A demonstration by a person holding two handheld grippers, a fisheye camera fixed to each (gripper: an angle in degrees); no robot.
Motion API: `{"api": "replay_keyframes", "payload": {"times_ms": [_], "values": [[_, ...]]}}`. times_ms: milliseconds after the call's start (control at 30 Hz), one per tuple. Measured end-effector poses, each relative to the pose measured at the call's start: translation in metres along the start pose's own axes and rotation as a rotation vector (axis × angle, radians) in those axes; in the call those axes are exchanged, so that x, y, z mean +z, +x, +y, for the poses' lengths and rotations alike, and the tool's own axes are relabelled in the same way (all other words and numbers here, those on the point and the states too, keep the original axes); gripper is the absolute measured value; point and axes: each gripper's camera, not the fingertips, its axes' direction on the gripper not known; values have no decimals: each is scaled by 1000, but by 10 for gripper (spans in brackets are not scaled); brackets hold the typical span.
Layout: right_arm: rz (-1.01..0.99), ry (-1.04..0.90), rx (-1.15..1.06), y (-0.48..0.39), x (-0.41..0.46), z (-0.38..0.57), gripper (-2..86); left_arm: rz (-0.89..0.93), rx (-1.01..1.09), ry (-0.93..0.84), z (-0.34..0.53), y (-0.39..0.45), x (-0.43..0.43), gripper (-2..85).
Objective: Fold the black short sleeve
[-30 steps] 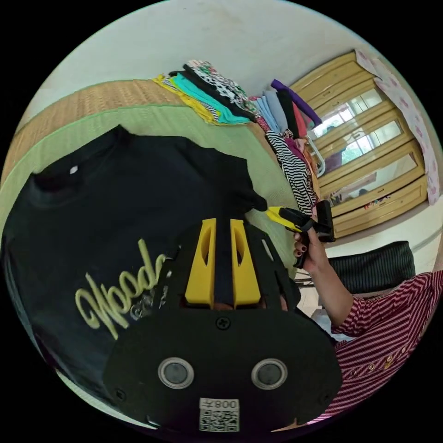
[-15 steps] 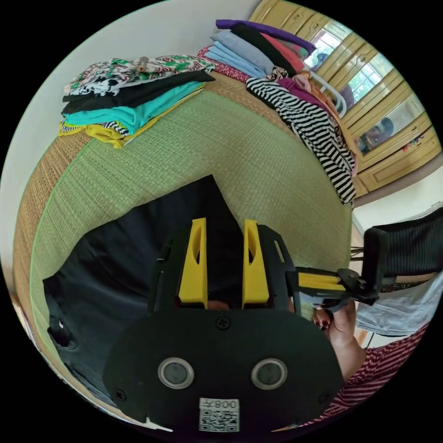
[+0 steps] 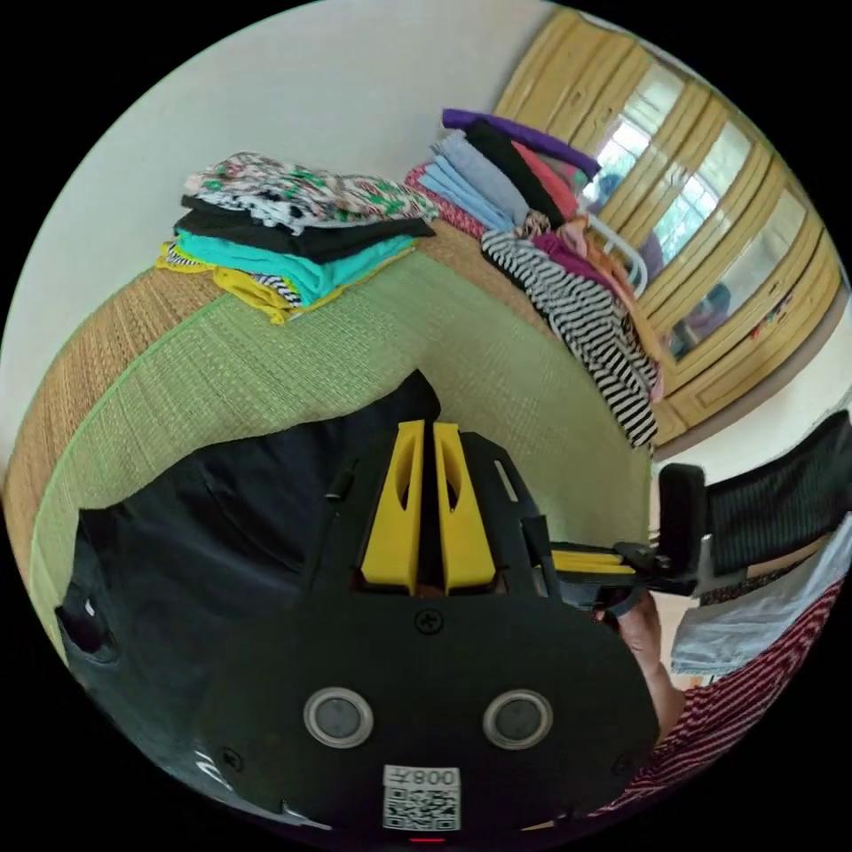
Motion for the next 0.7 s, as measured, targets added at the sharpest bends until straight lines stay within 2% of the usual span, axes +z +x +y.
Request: {"api": "replay_keyframes", "payload": {"times_ms": [200,400,567,700], "values": [[-150,-98,-184,-44,23,-6,8,144,-309,249,65,-107,-79,21],[-87,-307,-274,-66,82,5,5,120,-518,207,117,-183,-81,40],[-113,-397,-273,-58,108,12,1,65,-517,253,110,-200,-100,62],[-150,-437,-278,-52,119,13,1,36,-413,258,75,-190,-101,63]]}}
